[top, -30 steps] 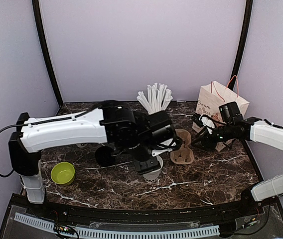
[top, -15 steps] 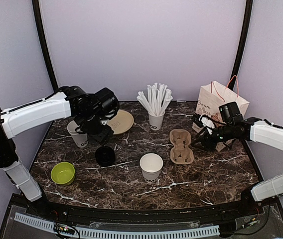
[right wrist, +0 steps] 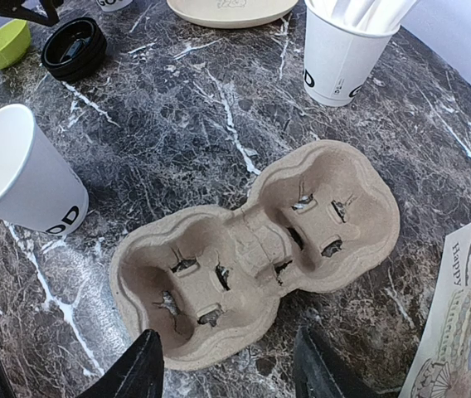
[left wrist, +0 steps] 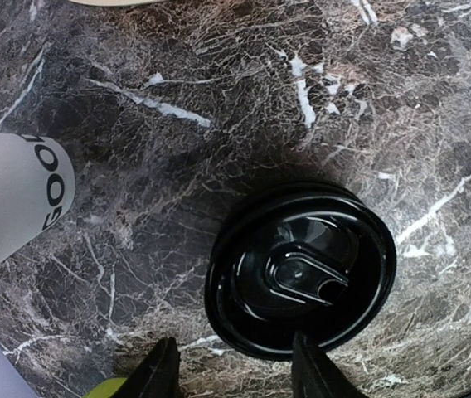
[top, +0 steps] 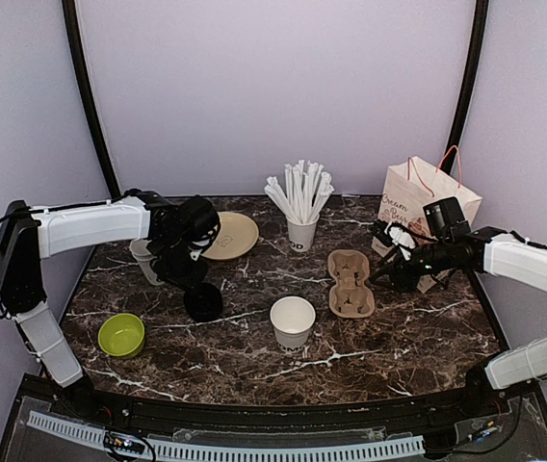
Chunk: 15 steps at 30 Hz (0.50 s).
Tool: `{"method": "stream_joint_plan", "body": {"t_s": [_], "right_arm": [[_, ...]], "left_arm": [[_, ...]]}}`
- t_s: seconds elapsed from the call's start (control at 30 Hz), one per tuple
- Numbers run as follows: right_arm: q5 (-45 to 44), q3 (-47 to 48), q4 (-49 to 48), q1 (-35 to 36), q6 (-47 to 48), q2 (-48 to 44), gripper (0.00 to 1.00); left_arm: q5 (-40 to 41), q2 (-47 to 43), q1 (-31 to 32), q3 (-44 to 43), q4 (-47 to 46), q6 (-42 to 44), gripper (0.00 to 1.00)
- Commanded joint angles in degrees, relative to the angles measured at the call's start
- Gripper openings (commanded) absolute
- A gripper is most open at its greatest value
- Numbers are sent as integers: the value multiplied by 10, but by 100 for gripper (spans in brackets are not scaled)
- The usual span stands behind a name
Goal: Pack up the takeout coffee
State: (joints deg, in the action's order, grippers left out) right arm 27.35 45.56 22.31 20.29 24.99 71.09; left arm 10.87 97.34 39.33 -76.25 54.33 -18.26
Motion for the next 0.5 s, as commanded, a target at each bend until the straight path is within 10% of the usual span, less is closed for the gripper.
{"method": "stream_joint_plan", "body": {"t_s": [0.0, 0.47], "right_arm": [[4, -8, -12, -2, 3, -12, 53], [0, -9, -13, -3, 4, -7, 54]], "left_arm": [[-12, 19, -17, 13, -29, -3, 50], [-13, 57, -40, 18, -36, 7, 33]]}}
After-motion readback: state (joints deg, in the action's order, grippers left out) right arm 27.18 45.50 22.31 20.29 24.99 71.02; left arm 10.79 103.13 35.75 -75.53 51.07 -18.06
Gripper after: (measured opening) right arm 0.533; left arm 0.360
